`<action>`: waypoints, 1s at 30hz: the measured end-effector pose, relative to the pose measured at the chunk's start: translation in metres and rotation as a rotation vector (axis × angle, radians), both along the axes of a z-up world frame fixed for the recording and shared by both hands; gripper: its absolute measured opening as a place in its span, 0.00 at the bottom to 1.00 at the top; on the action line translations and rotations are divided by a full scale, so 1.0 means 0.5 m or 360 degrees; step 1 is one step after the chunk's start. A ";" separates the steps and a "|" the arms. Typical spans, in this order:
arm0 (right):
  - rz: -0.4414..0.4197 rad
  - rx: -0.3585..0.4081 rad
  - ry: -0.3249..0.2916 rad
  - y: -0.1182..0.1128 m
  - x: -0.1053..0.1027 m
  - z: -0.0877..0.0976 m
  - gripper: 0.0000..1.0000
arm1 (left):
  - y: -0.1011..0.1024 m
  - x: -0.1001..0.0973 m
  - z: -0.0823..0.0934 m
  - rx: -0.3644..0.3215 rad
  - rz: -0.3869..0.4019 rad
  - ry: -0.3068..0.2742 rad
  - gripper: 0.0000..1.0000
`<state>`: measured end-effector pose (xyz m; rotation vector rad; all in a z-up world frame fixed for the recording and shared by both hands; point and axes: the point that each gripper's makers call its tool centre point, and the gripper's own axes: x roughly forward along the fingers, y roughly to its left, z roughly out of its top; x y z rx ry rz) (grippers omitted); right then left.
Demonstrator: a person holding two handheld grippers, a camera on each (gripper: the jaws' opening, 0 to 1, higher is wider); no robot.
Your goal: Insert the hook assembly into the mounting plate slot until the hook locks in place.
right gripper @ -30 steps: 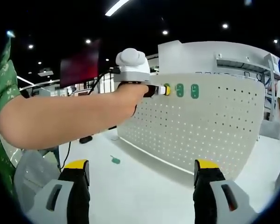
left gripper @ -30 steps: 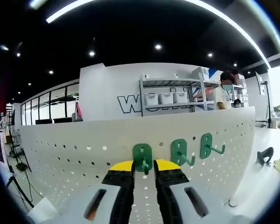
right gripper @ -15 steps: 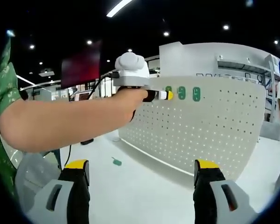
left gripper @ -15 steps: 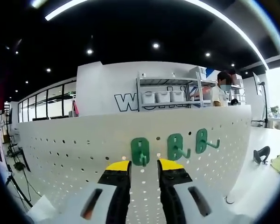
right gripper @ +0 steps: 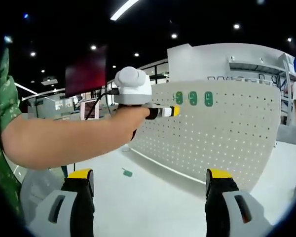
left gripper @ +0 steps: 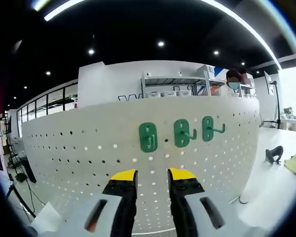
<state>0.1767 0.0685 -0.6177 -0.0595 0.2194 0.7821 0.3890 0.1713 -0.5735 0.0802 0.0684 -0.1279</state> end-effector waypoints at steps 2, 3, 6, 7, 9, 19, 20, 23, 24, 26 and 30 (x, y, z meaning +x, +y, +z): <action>0.0001 0.0001 -0.0002 0.001 -0.001 0.001 0.96 | 0.002 -0.002 -0.010 0.0004 -0.0008 0.0012 0.26; 0.0001 0.0003 -0.0002 0.002 -0.002 0.002 0.96 | 0.001 -0.005 -0.014 0.0009 -0.0011 0.0017 0.26; 0.0002 0.0005 -0.0004 0.004 -0.003 0.005 0.96 | 0.003 -0.015 -0.025 0.0011 -0.0020 0.0030 0.27; 0.0004 0.0007 -0.0005 0.005 -0.004 0.006 0.96 | 0.003 -0.019 -0.029 0.0005 -0.0027 0.0038 0.27; 0.0005 0.0007 -0.0009 0.007 -0.006 0.009 0.97 | 0.006 -0.027 -0.036 0.0005 -0.0036 0.0047 0.28; 0.0024 0.0008 -0.0014 0.032 -0.017 0.016 0.97 | 0.033 -0.075 -0.101 -0.0001 -0.0072 0.0137 0.32; 0.0027 0.0007 -0.0016 0.035 -0.018 0.017 0.97 | 0.035 -0.078 -0.105 0.0004 -0.0074 0.0140 0.32; 0.0037 0.0004 -0.0017 0.045 -0.023 0.019 0.97 | 0.040 -0.092 -0.119 0.0009 -0.0095 0.0151 0.34; 0.0040 0.0004 -0.0020 0.049 -0.025 0.020 0.97 | 0.042 -0.095 -0.123 0.0008 -0.0098 0.0155 0.34; 0.0045 0.0007 -0.0017 0.054 -0.028 0.021 0.97 | 0.046 -0.104 -0.134 0.0009 -0.0110 0.0164 0.34; 0.0055 0.0009 -0.0015 0.065 -0.036 0.022 0.97 | 0.058 -0.120 -0.154 0.0006 -0.0122 0.0185 0.35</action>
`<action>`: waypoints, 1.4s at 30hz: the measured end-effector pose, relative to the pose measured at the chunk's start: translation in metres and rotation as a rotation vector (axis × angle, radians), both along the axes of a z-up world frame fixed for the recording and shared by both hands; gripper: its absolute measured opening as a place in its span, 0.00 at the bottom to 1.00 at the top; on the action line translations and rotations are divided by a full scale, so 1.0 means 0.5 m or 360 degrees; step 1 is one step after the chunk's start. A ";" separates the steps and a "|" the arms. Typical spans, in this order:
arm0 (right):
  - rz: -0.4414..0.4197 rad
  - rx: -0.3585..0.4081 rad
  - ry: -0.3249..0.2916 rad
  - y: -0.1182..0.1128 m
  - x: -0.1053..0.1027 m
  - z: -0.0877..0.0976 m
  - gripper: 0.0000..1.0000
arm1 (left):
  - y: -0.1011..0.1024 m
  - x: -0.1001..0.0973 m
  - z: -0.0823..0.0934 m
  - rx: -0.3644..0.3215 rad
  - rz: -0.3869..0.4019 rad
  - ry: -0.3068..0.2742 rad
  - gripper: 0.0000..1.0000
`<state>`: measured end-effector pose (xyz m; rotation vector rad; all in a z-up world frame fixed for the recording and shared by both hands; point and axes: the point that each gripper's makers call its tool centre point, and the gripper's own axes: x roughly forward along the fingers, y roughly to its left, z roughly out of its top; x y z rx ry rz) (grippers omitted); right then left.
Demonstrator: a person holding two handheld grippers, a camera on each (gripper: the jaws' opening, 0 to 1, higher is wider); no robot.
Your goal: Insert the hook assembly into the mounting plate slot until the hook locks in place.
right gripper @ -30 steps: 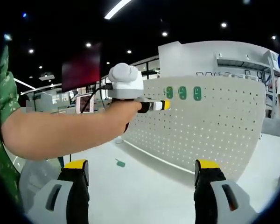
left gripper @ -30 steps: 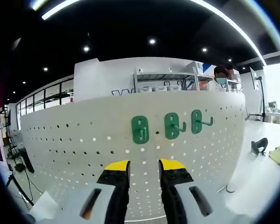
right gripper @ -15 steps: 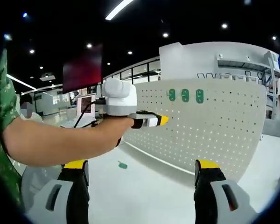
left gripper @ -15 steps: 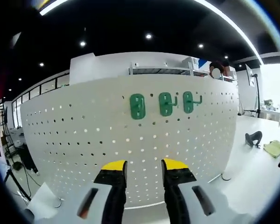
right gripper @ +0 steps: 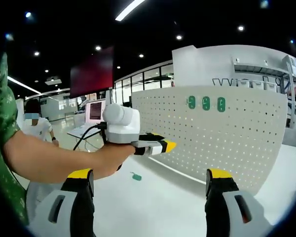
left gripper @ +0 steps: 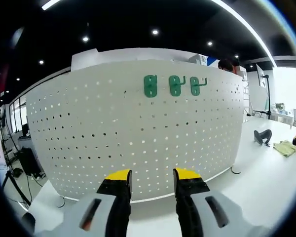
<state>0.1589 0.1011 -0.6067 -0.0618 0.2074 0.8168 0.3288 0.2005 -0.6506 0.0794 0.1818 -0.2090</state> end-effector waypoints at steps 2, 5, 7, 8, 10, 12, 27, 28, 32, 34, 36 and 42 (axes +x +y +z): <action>0.0005 -0.0001 0.0001 0.005 -0.004 0.000 0.97 | 0.006 -0.008 -0.009 0.0002 -0.0007 0.0007 0.35; 0.0008 -0.0005 0.0000 0.011 -0.008 0.001 0.97 | 0.017 -0.019 -0.027 -0.0005 -0.0008 0.0030 0.36; 0.0012 -0.0008 0.0001 0.016 -0.013 0.003 0.97 | 0.023 -0.028 -0.040 0.0009 -0.0010 0.0052 0.35; 0.0012 -0.0010 0.0000 0.018 -0.014 0.003 0.97 | 0.025 -0.032 -0.044 0.0012 -0.0012 0.0057 0.36; 0.0014 -0.0012 -0.0002 0.023 -0.018 0.005 0.97 | 0.029 -0.041 -0.047 0.0017 -0.0018 0.0062 0.36; 0.0017 -0.0012 -0.0005 0.028 -0.022 0.007 0.97 | 0.034 -0.049 -0.049 0.0020 -0.0026 0.0067 0.36; 0.0043 -0.0010 -0.0010 0.075 -0.049 0.012 0.96 | 0.080 -0.109 -0.053 0.0021 -0.0085 0.0074 0.36; 0.0047 -0.0011 -0.0013 0.079 -0.050 0.013 0.96 | 0.087 -0.112 -0.050 0.0019 -0.0083 0.0072 0.36; 0.0051 -0.0009 -0.0015 0.092 -0.052 0.014 0.96 | 0.109 -0.121 -0.040 -0.0005 -0.0078 0.0063 0.36; 0.0052 -0.0004 -0.0018 0.101 -0.053 0.016 0.96 | 0.124 -0.131 -0.033 0.0001 -0.0085 0.0046 0.36; 0.0054 -0.0003 -0.0018 0.108 -0.054 0.015 0.96 | 0.140 -0.135 -0.028 0.0004 -0.0083 0.0040 0.36; 0.0065 -0.0002 -0.0023 0.133 -0.059 0.018 0.96 | 0.178 -0.156 -0.014 -0.0006 -0.0077 0.0011 0.36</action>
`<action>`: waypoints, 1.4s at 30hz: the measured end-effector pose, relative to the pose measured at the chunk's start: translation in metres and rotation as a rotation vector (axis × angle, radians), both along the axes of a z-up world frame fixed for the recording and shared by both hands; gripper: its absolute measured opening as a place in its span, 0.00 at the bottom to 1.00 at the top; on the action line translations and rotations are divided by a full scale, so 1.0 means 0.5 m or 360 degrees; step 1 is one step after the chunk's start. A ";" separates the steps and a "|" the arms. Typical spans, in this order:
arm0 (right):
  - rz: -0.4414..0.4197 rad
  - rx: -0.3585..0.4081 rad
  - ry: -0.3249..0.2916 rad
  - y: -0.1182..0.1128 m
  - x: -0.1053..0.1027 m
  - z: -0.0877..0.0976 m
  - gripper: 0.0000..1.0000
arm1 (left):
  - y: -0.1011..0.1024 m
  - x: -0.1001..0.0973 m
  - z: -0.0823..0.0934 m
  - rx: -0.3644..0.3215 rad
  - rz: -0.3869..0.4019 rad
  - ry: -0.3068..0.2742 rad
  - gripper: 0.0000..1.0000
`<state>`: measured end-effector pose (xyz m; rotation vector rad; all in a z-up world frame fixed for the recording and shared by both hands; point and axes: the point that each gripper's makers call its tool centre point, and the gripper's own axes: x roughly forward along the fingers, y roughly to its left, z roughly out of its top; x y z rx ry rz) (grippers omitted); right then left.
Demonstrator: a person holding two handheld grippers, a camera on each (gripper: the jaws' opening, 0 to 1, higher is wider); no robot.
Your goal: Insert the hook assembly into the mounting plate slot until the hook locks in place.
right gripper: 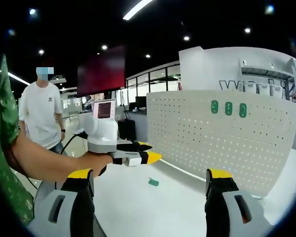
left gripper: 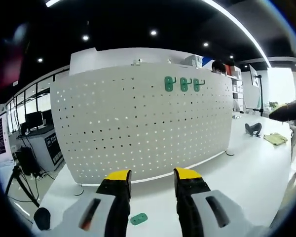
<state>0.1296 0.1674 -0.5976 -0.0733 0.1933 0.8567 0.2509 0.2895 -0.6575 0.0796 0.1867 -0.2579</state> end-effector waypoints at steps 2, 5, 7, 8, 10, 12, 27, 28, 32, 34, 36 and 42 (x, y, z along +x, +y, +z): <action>0.0004 -0.0004 0.0002 0.008 -0.001 -0.001 0.96 | 0.011 -0.007 0.003 -0.0005 -0.0001 -0.0004 0.36; 0.0016 -0.0006 0.0002 0.023 -0.006 -0.001 0.96 | 0.026 -0.014 0.006 -0.0015 0.0003 -0.0009 0.36; 0.0023 -0.0009 -0.0001 0.032 -0.009 0.000 0.96 | 0.033 -0.021 0.007 -0.0020 -0.0003 -0.0011 0.36; 0.0026 -0.0009 0.0000 0.035 -0.010 -0.001 0.96 | 0.039 -0.026 0.006 -0.0018 -0.0004 -0.0010 0.36; 0.0030 -0.0013 0.0001 0.039 -0.011 -0.002 0.96 | 0.049 -0.034 0.004 -0.0015 -0.0009 -0.0007 0.36; 0.0028 -0.0017 0.0005 0.043 -0.011 -0.005 0.96 | 0.063 -0.039 0.005 -0.0013 -0.0001 -0.0012 0.36; 0.0055 -0.0040 0.0019 0.074 -0.007 -0.014 0.95 | 0.104 -0.062 0.002 -0.0029 0.0006 -0.0010 0.35; 0.0064 -0.0044 0.0022 0.076 -0.004 -0.017 0.95 | 0.104 -0.061 0.002 -0.0030 0.0006 -0.0009 0.35; 0.0097 -0.0079 0.0036 0.083 0.011 -0.032 0.95 | 0.101 -0.062 0.007 -0.0042 0.0003 -0.0020 0.35; 0.0128 -0.0089 0.0062 0.088 0.020 -0.044 0.94 | 0.100 -0.063 0.009 -0.0044 0.0000 -0.0024 0.34; 0.0153 -0.0117 0.0061 0.091 0.033 -0.054 0.93 | 0.100 -0.064 0.009 -0.0046 0.0001 -0.0023 0.34; 0.0212 -0.0196 0.0077 0.097 0.074 -0.083 0.90 | 0.106 -0.073 0.008 -0.0050 0.0023 -0.0020 0.34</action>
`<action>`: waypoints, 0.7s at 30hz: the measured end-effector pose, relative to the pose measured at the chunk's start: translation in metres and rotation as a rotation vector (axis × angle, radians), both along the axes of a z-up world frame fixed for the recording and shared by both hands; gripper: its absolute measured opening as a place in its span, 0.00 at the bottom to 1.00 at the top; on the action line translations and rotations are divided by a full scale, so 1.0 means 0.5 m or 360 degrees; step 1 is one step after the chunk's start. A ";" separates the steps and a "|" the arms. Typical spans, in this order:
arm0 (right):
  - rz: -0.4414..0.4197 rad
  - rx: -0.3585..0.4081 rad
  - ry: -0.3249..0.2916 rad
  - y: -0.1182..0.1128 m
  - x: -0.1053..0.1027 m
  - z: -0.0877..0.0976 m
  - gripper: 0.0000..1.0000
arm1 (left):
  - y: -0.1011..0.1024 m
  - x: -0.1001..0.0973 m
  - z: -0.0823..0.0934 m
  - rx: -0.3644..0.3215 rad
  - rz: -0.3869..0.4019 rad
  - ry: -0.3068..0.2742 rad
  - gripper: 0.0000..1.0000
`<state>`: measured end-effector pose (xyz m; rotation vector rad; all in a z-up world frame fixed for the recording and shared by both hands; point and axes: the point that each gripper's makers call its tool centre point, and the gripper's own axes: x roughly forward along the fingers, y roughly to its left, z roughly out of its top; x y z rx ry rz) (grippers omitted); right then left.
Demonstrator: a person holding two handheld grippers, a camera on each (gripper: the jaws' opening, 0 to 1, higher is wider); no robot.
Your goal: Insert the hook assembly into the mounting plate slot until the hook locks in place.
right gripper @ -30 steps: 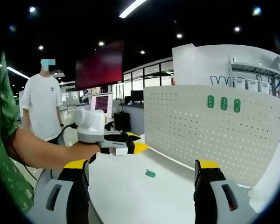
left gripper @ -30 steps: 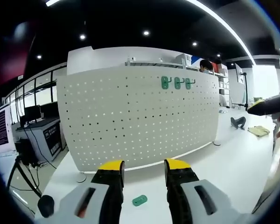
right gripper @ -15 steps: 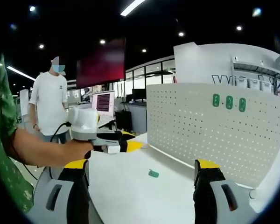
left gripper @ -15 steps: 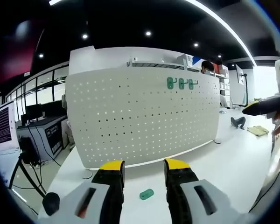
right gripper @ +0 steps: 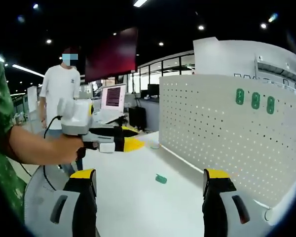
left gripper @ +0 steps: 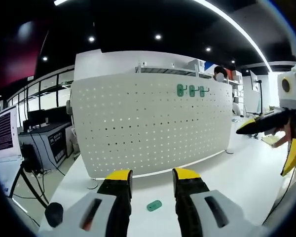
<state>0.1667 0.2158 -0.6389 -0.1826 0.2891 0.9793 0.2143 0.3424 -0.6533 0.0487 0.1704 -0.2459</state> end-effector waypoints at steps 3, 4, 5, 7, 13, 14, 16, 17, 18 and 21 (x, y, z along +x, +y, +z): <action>0.0018 -0.0036 0.0017 0.001 0.019 -0.018 0.90 | 0.002 -0.005 -0.004 0.0005 0.0005 0.0009 0.34; 0.0022 -0.0041 0.0025 0.001 0.026 -0.025 0.90 | 0.002 -0.007 -0.006 0.0005 0.0005 0.0012 0.34; 0.0023 -0.0045 0.0033 0.002 0.032 -0.030 0.90 | 0.002 -0.009 -0.011 0.0008 0.0007 0.0023 0.34; 0.0031 -0.0062 0.0052 0.003 0.041 -0.043 0.89 | 0.000 -0.013 -0.018 0.0012 0.0008 0.0037 0.34; 0.0066 -0.0135 0.0090 0.006 0.072 -0.086 0.88 | -0.013 -0.028 -0.032 0.0020 -0.0015 0.0073 0.37; 0.0069 -0.0145 0.0094 0.004 0.077 -0.091 0.88 | -0.014 -0.030 -0.035 0.0029 -0.0018 0.0084 0.37; 0.0068 -0.0163 0.0101 0.001 0.089 -0.102 0.88 | -0.016 -0.034 -0.041 0.0033 -0.0028 0.0101 0.38; 0.0070 -0.0166 0.0107 0.001 0.093 -0.105 0.88 | -0.017 -0.036 -0.044 0.0036 -0.0031 0.0110 0.38; 0.0072 -0.0173 0.0120 0.000 0.098 -0.112 0.87 | -0.018 -0.040 -0.047 0.0044 -0.0033 0.0118 0.38; 0.0087 -0.0194 0.0135 0.002 0.107 -0.126 0.86 | -0.022 -0.048 -0.051 0.0043 -0.0038 0.0132 0.39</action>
